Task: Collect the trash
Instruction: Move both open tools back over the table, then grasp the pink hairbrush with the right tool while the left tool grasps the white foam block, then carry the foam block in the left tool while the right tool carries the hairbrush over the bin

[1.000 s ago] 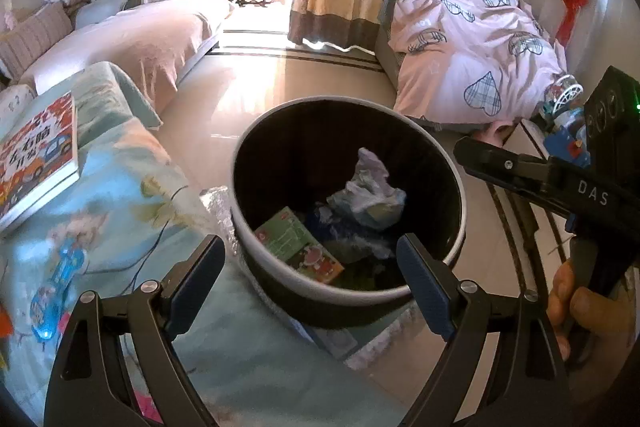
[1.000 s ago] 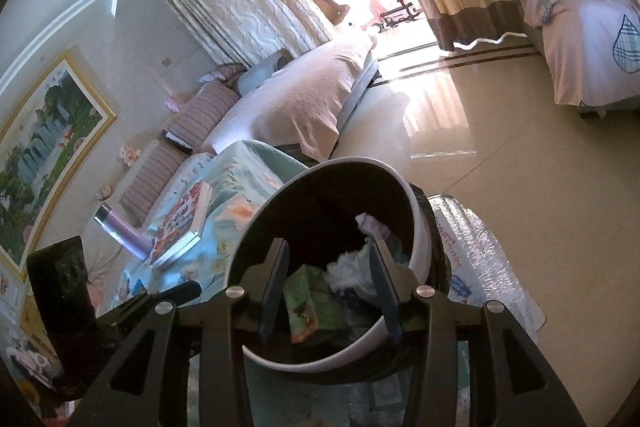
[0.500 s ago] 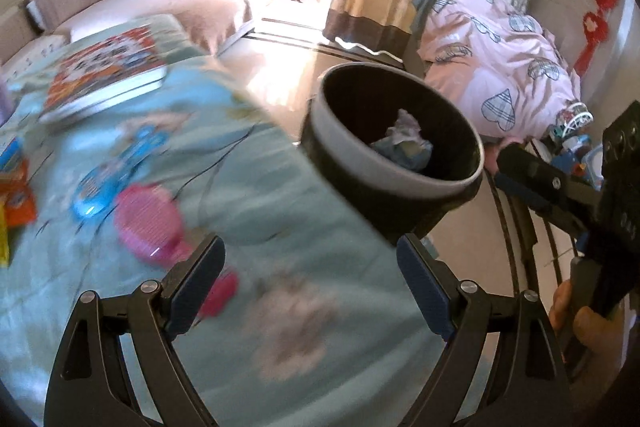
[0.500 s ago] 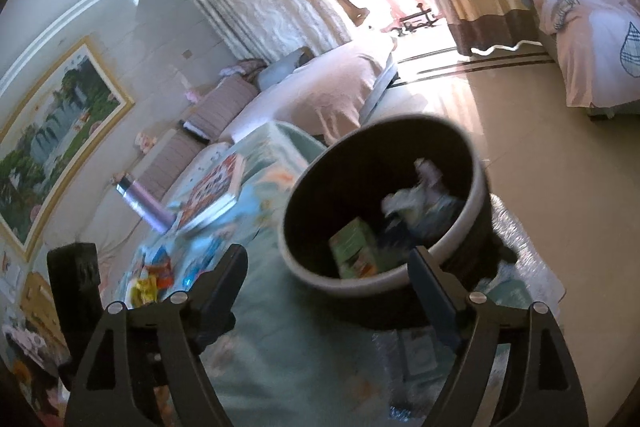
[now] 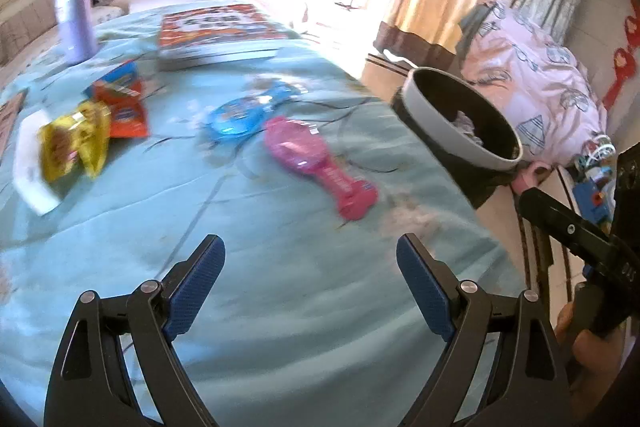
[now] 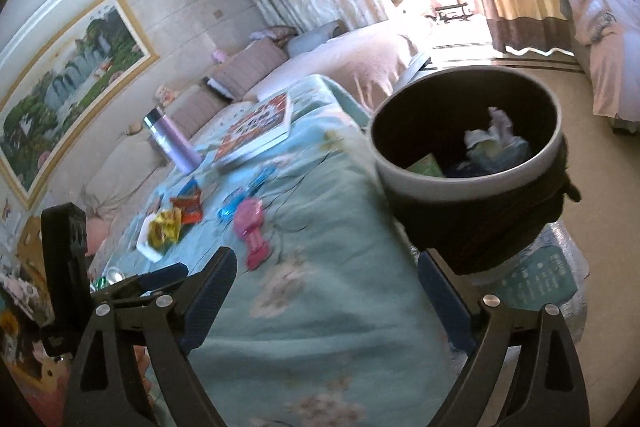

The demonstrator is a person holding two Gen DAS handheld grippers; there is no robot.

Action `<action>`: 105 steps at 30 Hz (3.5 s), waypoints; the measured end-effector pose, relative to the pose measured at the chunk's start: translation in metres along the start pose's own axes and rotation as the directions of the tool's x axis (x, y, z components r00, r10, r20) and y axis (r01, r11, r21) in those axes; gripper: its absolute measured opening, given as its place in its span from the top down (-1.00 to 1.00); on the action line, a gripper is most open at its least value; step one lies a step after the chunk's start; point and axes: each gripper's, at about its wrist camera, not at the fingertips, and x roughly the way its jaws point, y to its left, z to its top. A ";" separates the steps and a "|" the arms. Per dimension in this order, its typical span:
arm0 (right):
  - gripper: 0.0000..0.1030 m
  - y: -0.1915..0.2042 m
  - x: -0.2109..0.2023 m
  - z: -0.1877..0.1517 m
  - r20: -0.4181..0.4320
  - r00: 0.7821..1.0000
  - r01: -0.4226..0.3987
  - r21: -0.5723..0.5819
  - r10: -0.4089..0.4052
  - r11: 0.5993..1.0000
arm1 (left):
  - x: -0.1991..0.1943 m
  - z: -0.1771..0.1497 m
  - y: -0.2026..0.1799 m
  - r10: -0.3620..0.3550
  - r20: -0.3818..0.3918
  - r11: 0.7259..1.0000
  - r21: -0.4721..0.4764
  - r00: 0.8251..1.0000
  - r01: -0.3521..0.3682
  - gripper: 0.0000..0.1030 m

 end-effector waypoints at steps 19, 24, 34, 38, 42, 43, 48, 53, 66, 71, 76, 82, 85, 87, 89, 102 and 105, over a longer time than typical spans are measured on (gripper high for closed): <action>-0.81 0.072 0.033 -0.018 -0.048 0.999 -0.014 -0.166 0.006 0.986 | -0.037 -0.031 0.086 0.122 0.041 0.983 -0.144 0.992 -0.115 -0.75; -0.80 0.087 0.051 -0.016 -0.075 0.997 0.012 -0.206 -0.028 0.979 | -0.044 -0.029 0.116 0.165 0.050 0.968 -0.197 0.985 -0.152 -0.75; -0.52 0.106 0.102 -0.006 -0.125 0.979 0.123 -0.289 -0.164 0.949 | -0.038 0.002 0.177 0.251 0.055 0.942 -0.242 0.966 -0.231 -0.75; -0.36 0.107 0.122 -0.004 -0.145 0.965 0.164 -0.315 -0.219 0.935 | -0.021 0.018 0.192 0.266 0.024 0.942 -0.221 0.964 -0.254 -0.75; -0.27 0.109 0.141 -0.004 -0.172 0.946 0.204 -0.338 -0.274 0.919 | -0.005 0.022 0.202 0.242 -0.011 0.950 -0.200 0.970 -0.239 -0.54; -0.27 0.110 0.143 -0.004 -0.172 0.944 0.211 -0.345 -0.282 0.915 | -0.003 0.022 0.204 0.234 -0.018 0.952 -0.200 0.972 -0.232 -0.42; 0.35 0.117 0.149 -0.004 -0.154 0.935 0.243 -0.379 -0.320 0.893 | -0.007 0.018 0.207 0.177 -0.022 0.967 -0.181 0.984 -0.178 0.37; 0.61 0.122 0.144 -0.007 -0.145 0.939 0.239 -0.376 -0.311 0.896 | -0.026 0.006 0.194 0.164 -0.011 0.979 -0.119 0.986 -0.164 0.49; 0.61 0.104 0.097 -0.016 -0.171 0.980 0.067 -0.216 -0.105 0.974 | -0.053 -0.016 0.117 0.047 0.068 0.997 -0.068 0.997 -0.042 0.50; 0.61 0.087 0.075 -0.015 -0.163 0.984 0.036 -0.197 -0.069 0.980 | -0.046 -0.016 0.073 0.006 0.067 1.000 -0.022 0.998 -0.004 0.50; 0.61 0.067 0.053 -0.012 -0.141 0.989 0.019 -0.163 -0.043 0.986 | -0.036 -0.011 0.032 -0.032 0.059 0.999 0.031 0.998 0.030 0.50; 0.61 0.040 0.031 -0.005 -0.108 0.993 0.023 -0.133 -0.038 0.991 | -0.024 -0.004 -0.004 -0.064 0.037 0.995 0.081 0.997 0.061 0.50; 0.61 0.027 0.023 0.001 -0.090 0.995 0.030 -0.116 -0.041 0.993 | -0.019 -0.001 -0.017 -0.070 0.032 0.993 0.098 0.997 0.066 0.50; 0.61 0.020 0.017 0.003 -0.079 0.996 0.037 -0.111 -0.045 0.993 | -0.015 0.003 -0.025 -0.075 0.029 0.991 0.113 0.997 0.071 0.50; 0.61 0.013 0.013 0.006 -0.067 0.996 0.045 -0.105 -0.052 0.993 | -0.012 0.005 -0.033 -0.082 0.028 0.989 0.124 0.996 0.078 0.50; 0.61 -0.037 -0.006 0.037 -0.015 0.994 0.108 -0.045 -0.109 0.993 | 0.012 0.038 -0.086 -0.161 0.008 0.965 0.212 0.987 0.156 0.50; 0.61 -0.048 -0.007 0.046 -0.008 0.992 0.122 -0.032 -0.122 0.992 | 0.018 0.047 -0.097 -0.180 0.003 0.960 0.220 0.984 0.175 0.50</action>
